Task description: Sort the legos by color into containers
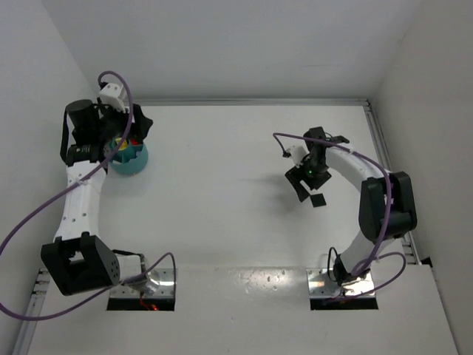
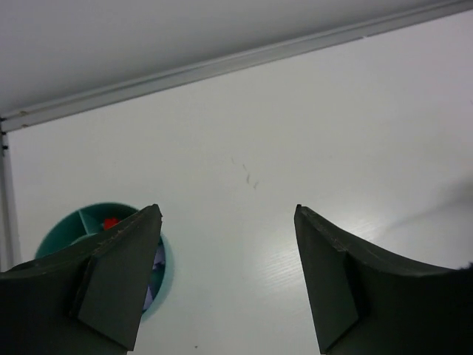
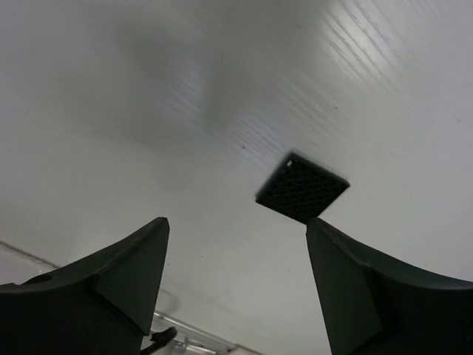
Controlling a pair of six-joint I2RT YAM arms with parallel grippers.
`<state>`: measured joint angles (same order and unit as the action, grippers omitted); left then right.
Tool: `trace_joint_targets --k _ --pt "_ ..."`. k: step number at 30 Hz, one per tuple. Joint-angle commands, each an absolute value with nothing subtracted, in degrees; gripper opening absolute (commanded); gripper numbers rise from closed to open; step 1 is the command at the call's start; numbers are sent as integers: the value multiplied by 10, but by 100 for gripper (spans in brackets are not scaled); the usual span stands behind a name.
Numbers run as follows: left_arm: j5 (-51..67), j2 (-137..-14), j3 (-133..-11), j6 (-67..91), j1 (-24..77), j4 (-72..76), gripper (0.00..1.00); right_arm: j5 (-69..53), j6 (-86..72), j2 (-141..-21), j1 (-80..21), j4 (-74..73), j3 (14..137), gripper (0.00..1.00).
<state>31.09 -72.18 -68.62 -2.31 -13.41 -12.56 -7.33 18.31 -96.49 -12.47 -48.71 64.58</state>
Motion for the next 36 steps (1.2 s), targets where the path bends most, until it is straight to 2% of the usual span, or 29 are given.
trace_joint_targets --k 1,6,20,32,36 --pt "370 -722 -665 -30 -131 -151 79 -5 151 -971 -110 -478 658 77" --pt "359 -709 -660 -30 -131 -151 80 6 92 -988 -104 -467 647 82" --pt "341 -683 -638 -36 -131 -133 81 46 19 -1007 -70 -365 557 83" --pt "346 -683 -633 -25 -131 -122 82 19 9 -1063 -54 -347 574 83" --pt "346 -683 -633 -25 -131 -122 82 8 4 -1088 -47 -352 590 80"
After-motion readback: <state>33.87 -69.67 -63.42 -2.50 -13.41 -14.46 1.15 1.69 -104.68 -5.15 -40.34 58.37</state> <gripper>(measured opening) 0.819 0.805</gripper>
